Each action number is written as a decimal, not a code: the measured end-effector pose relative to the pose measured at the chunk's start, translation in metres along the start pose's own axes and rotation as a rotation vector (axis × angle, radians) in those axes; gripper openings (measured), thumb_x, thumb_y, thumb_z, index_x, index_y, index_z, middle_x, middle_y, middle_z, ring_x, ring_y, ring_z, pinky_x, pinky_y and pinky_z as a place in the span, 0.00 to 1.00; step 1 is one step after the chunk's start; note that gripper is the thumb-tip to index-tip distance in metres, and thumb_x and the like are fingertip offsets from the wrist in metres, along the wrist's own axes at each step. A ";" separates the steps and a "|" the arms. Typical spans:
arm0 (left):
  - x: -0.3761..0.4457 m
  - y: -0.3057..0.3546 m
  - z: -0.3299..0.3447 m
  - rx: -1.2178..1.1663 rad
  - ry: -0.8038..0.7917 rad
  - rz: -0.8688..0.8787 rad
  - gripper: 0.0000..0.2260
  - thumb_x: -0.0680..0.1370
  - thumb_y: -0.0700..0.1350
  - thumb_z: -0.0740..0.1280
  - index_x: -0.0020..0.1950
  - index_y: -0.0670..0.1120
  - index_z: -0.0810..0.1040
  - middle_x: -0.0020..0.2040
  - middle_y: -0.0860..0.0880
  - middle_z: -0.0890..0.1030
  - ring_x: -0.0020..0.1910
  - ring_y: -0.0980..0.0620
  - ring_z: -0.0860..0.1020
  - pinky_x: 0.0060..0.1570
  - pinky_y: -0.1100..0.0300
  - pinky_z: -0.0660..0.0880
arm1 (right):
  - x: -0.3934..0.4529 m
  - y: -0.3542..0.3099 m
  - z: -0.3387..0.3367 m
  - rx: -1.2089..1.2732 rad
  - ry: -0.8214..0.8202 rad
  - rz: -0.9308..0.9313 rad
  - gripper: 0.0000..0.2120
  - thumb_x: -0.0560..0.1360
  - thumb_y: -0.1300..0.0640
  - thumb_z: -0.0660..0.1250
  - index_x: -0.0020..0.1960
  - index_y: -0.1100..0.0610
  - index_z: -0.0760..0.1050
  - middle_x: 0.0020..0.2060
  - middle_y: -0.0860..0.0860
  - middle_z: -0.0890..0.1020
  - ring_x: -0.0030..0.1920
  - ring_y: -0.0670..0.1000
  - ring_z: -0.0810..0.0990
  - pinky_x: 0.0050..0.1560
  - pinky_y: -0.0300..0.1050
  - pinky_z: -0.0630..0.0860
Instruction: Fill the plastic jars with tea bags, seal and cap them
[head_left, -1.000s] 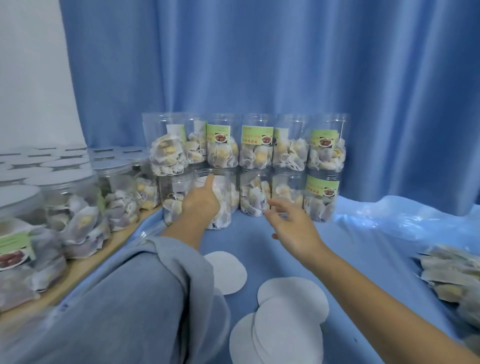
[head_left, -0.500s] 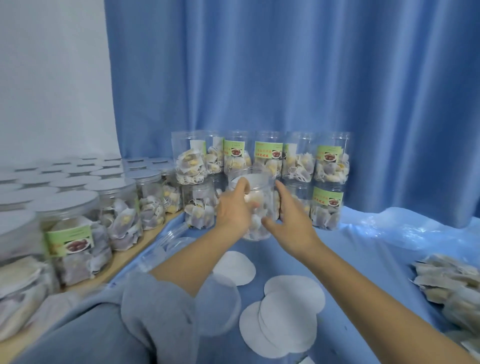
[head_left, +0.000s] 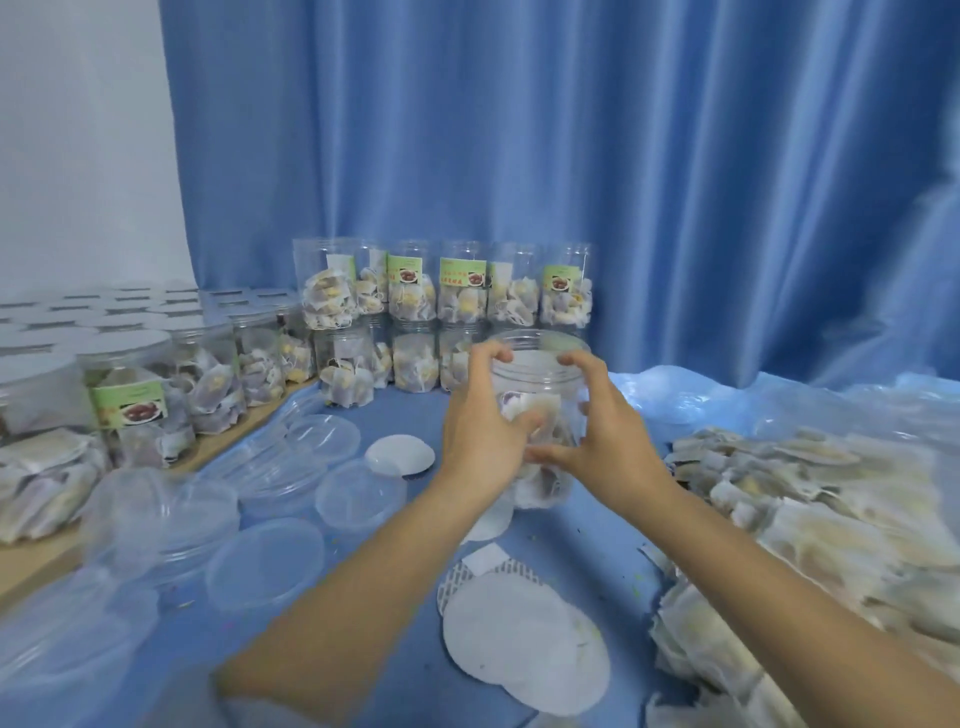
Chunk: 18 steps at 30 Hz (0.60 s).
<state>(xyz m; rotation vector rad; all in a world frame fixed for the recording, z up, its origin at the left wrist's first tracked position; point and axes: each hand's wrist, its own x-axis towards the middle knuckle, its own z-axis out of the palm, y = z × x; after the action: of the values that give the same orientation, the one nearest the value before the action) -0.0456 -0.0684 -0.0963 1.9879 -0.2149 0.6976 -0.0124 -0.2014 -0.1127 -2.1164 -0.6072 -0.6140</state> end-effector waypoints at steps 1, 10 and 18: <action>-0.010 -0.001 0.008 -0.066 0.008 -0.026 0.23 0.72 0.40 0.71 0.57 0.57 0.62 0.49 0.53 0.72 0.48 0.51 0.73 0.39 0.69 0.68 | -0.010 0.004 -0.003 -0.011 0.004 0.015 0.43 0.61 0.55 0.81 0.68 0.47 0.60 0.64 0.47 0.71 0.53 0.48 0.71 0.48 0.38 0.66; -0.057 -0.034 0.053 -0.287 -0.108 -0.327 0.39 0.72 0.52 0.72 0.75 0.53 0.52 0.58 0.53 0.66 0.51 0.60 0.69 0.41 0.72 0.65 | -0.068 0.049 -0.007 -0.012 0.015 0.019 0.52 0.62 0.51 0.80 0.65 0.22 0.46 0.64 0.32 0.63 0.59 0.28 0.66 0.50 0.27 0.69; -0.068 -0.065 0.053 -0.182 -0.038 -0.307 0.23 0.76 0.52 0.66 0.69 0.51 0.68 0.60 0.52 0.77 0.55 0.55 0.77 0.46 0.69 0.71 | -0.073 0.071 0.001 0.259 0.049 0.233 0.26 0.64 0.54 0.78 0.56 0.50 0.69 0.53 0.42 0.76 0.57 0.40 0.76 0.54 0.38 0.77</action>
<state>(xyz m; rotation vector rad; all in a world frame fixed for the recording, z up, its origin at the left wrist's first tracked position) -0.0533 -0.0899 -0.2022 1.8089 0.0060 0.4269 -0.0247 -0.2537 -0.1989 -1.8880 -0.3828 -0.4310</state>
